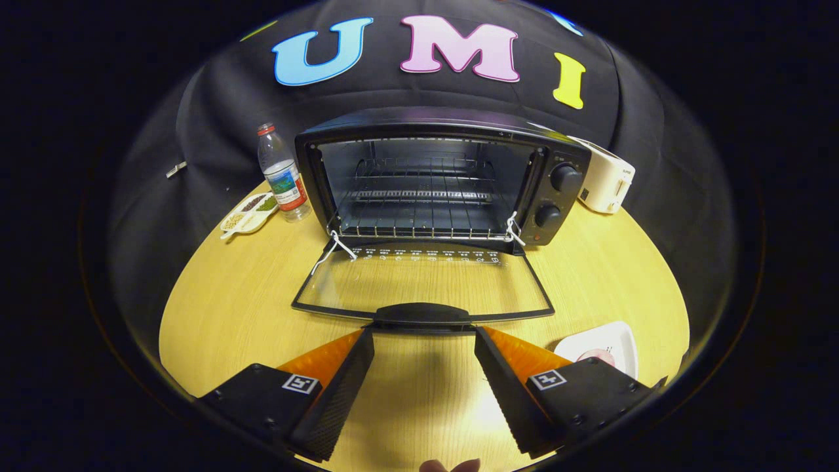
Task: Open the toaster oven, put the food inside, and close the toaster oven door.
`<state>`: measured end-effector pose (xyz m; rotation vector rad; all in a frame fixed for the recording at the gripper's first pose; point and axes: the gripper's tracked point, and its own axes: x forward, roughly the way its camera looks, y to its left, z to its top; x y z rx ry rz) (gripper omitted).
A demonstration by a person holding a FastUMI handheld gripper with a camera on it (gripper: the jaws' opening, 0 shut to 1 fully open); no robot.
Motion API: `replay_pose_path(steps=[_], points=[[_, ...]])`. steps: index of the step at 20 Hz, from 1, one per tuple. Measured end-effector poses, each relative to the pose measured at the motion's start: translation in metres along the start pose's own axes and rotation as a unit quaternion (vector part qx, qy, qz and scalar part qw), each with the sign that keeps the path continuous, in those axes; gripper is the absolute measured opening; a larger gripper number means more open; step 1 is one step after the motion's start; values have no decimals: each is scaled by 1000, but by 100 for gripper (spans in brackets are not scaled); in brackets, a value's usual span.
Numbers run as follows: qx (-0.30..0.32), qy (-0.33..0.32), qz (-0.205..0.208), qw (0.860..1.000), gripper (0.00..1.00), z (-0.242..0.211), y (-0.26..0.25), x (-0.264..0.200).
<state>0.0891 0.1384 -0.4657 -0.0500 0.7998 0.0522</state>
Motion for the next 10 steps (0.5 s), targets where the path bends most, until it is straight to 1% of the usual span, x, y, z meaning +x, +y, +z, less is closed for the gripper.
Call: replay_pose_path(steps=[4, 7, 10], points=[[17, 11, 12, 1000, 100, 5, -11, -27], [7, 30, 29, 999, 100, 6, -29, -56], [-7, 47, 46, 998, 100, 11, -63, -83]])
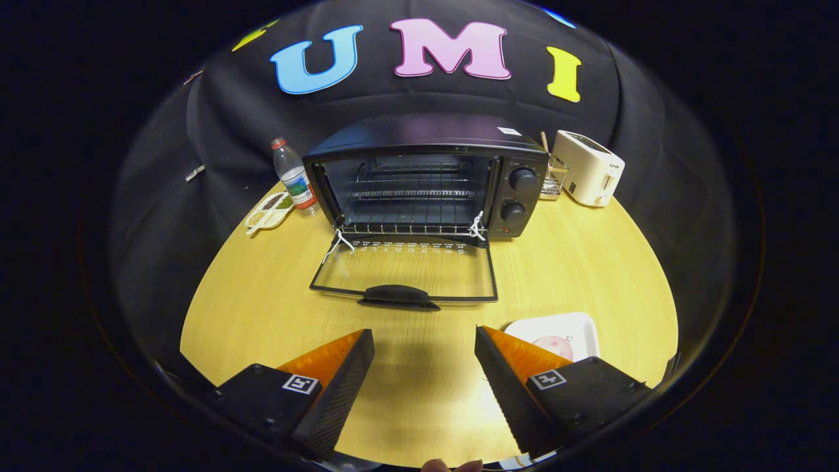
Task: Open the toaster oven, put the food inside, and close the toaster oven door.
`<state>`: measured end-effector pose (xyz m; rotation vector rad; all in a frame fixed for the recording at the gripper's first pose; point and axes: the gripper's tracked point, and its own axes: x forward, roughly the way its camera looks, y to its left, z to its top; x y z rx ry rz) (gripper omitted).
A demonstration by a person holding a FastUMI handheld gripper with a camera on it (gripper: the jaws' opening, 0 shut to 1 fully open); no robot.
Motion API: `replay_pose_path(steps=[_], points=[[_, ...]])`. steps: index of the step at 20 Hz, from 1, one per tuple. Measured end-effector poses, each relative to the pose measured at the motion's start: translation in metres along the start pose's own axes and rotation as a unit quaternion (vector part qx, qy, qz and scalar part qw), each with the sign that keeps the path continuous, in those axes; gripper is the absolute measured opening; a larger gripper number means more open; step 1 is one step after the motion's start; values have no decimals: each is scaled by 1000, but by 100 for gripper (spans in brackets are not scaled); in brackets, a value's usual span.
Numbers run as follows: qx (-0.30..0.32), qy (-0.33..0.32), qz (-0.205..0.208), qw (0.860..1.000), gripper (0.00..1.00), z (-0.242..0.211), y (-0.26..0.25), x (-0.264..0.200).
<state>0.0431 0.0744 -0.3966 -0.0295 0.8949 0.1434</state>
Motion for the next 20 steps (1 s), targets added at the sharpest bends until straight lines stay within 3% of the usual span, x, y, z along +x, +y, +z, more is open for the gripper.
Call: replay_pose_path(steps=[5, 11, 18, 20], points=[[7, 65, 5, 998, 100, -10, -90, -31], [37, 133, -4, 990, 99, -30, -189, -16], [72, 259, 26, 963, 99, -91, -223, 42], [66, 280, 27, 957, 87, -99, -228, 57]])
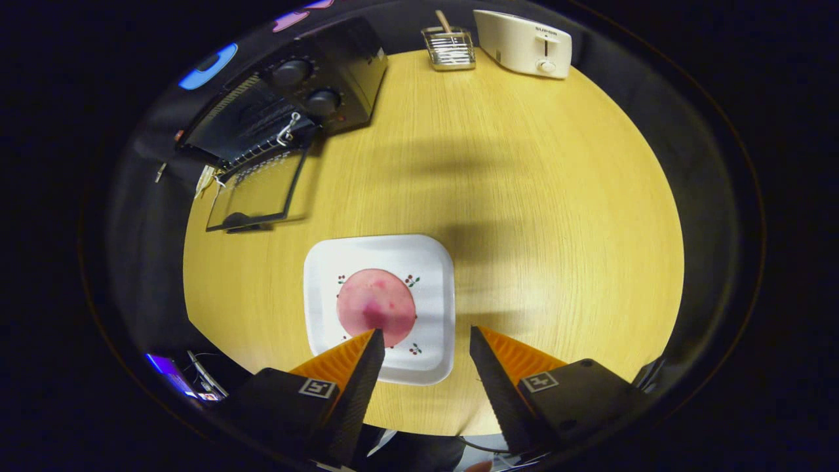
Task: Open the toaster oven, put the food inside, and close the toaster oven door.
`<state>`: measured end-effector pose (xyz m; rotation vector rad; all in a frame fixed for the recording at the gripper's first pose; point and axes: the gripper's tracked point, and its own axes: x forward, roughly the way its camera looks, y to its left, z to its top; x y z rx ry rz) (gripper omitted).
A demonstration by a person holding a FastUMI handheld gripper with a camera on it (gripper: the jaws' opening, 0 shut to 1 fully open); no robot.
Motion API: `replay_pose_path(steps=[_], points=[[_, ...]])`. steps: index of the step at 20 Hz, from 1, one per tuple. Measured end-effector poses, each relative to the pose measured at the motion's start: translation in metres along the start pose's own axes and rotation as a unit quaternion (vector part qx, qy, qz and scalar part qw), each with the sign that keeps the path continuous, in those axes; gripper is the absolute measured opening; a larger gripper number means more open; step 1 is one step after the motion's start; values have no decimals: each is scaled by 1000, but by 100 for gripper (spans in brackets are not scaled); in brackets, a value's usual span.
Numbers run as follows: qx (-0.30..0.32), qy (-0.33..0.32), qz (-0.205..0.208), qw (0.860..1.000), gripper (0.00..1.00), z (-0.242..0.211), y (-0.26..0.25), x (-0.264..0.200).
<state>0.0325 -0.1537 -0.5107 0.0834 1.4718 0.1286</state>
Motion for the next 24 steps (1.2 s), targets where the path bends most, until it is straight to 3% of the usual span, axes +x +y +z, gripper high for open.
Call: replay_pose_path(steps=[2, 5, 6, 7, 10, 13, 20, 24], points=[[-10, 5, 6, 1000, 85, 7, 1, 11], [-11, 22, -21, 999, 34, 7, -18, 17], [-10, 27, -2, 1000, 17, 6, -16, 18], [-17, 41, 12, 999, 9, 0, -18, 15], [-4, 32, 43, 999, 5, -1, -16, 20], [66, 11, 103, 992, 5, 0, -6, 9], [190, -28, 185, 964, 5, -23, 6, -31], [258, -61, 218, 939, 5, -35, 31, -60]])
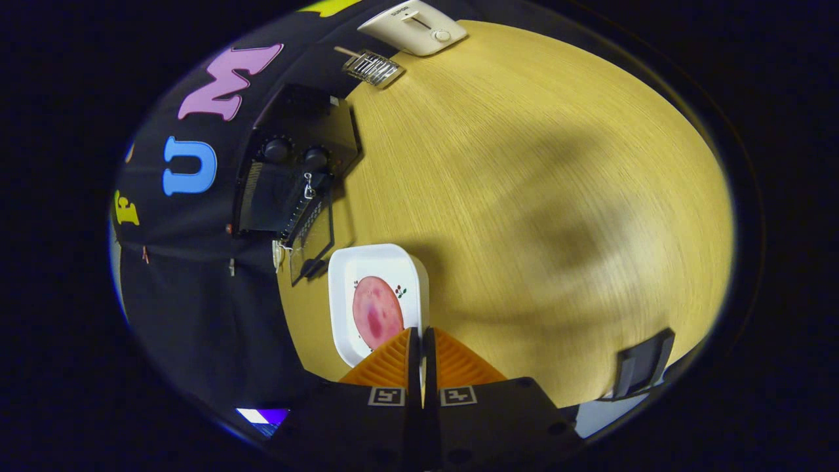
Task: Open the toaster oven, put the food inside, and close the toaster oven door.
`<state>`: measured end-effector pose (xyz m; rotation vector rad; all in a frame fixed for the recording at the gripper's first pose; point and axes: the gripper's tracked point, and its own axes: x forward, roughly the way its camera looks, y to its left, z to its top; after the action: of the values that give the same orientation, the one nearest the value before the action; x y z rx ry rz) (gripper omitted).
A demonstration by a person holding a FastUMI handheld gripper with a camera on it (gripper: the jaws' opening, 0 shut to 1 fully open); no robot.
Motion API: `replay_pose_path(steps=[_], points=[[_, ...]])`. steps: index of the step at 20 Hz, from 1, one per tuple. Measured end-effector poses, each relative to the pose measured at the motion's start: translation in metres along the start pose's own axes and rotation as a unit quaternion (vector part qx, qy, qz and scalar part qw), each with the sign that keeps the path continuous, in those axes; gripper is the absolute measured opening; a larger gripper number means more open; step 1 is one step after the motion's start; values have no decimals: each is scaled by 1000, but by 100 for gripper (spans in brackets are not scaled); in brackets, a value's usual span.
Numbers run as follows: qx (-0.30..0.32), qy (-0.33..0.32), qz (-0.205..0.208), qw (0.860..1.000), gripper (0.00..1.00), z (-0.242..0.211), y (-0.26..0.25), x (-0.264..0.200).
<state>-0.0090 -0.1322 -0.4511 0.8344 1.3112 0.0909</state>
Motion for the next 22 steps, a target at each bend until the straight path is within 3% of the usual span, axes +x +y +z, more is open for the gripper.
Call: replay_pose_path(steps=[9, 17, 22], points=[[101, -66, 74, 990, 5, -43, 115, 22], [194, -133, 64, 970, 5, -26, 191, 102], [274, -200, 29, 940, 5, 8, 210, 149]])
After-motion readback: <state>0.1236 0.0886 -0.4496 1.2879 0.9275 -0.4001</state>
